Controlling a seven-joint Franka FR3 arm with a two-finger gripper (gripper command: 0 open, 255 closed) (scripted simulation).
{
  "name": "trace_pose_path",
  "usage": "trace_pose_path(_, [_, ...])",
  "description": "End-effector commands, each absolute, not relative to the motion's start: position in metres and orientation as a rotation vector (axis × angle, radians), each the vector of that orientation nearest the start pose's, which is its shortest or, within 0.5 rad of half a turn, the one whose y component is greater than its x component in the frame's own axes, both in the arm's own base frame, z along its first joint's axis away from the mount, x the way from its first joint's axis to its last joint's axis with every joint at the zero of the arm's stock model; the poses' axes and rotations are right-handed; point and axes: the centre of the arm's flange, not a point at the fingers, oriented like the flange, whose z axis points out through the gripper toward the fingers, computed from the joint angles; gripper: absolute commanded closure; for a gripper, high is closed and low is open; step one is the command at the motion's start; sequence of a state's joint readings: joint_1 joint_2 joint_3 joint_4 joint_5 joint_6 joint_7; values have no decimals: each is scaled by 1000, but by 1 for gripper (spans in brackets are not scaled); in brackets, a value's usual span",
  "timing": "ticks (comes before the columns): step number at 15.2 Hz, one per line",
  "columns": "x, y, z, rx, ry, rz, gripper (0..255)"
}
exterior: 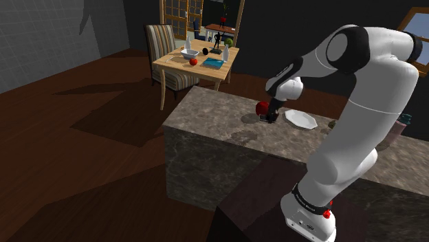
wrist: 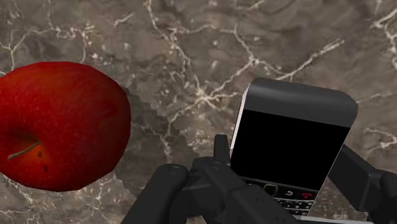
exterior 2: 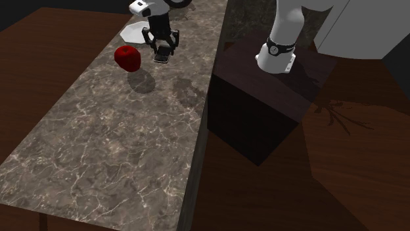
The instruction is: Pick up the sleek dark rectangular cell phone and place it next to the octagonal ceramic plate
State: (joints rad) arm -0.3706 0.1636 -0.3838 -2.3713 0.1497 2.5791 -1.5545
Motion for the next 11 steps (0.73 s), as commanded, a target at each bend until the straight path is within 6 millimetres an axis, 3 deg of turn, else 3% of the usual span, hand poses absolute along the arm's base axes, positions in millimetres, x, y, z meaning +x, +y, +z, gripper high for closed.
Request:
trace_pose_path(1, [352, -372, 266, -3001, -1069, -71, 255])
trace_pose_path(11, [254, -461, 267, -3001, -1069, -71, 255])
